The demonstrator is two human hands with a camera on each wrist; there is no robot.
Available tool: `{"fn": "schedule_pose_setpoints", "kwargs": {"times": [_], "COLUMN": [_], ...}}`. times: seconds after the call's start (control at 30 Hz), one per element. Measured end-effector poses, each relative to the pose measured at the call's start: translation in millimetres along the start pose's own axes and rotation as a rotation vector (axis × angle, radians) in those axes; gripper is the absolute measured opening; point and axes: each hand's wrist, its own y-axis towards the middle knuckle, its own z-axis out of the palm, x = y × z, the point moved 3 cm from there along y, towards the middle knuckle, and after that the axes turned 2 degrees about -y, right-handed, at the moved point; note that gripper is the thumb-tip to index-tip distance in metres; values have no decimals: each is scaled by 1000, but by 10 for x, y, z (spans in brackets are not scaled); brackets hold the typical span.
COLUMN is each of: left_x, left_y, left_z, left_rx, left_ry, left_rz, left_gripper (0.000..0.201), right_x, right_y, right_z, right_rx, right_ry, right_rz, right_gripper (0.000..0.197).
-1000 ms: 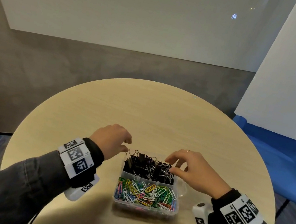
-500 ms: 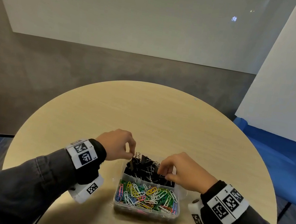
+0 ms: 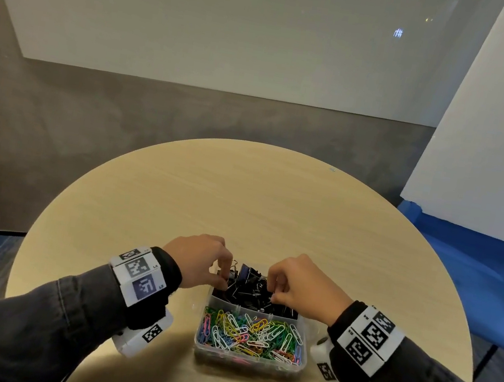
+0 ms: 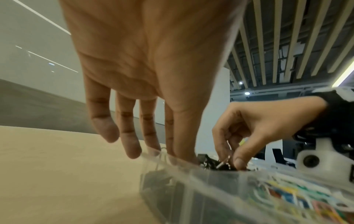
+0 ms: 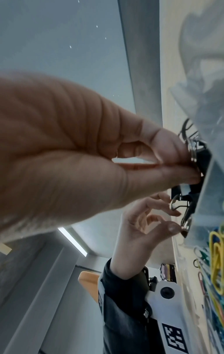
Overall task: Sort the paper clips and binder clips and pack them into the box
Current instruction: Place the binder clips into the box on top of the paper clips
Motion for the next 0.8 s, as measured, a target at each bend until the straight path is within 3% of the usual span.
{"fn": "schedule_pose_setpoints", "kwargs": {"times": [0.1,0.2,0.33,0.47,0.63,0.8], "left_x": [-19,1,65,119,50,47], "left_y": [21,23,-14,-25,-3,3], "left_z": [50,43,2,14,156,227], "left_rx": [8,-15,-109,-119,79,181], "left_ry": [13,2,-66,-141,-305,-393], "left_rz": [-10,-11,-45,-107,-130,-146], "left_gripper": [15,22,30,42,88,88], "right_x": [14,-38,-221,-382,-437,-385], "right_y": [-5,-71,-235,-362,-404,-385], "right_z": [-44,-167,-258,-144,-14,19], "right_rx": [56,-50,-187,-133,-110,-107], "right_ry": [56,69,14,47,161,122], "right_rz": [-41,-30,51,191,259,308], "right_gripper": [13,21,15,31,51,65]}}
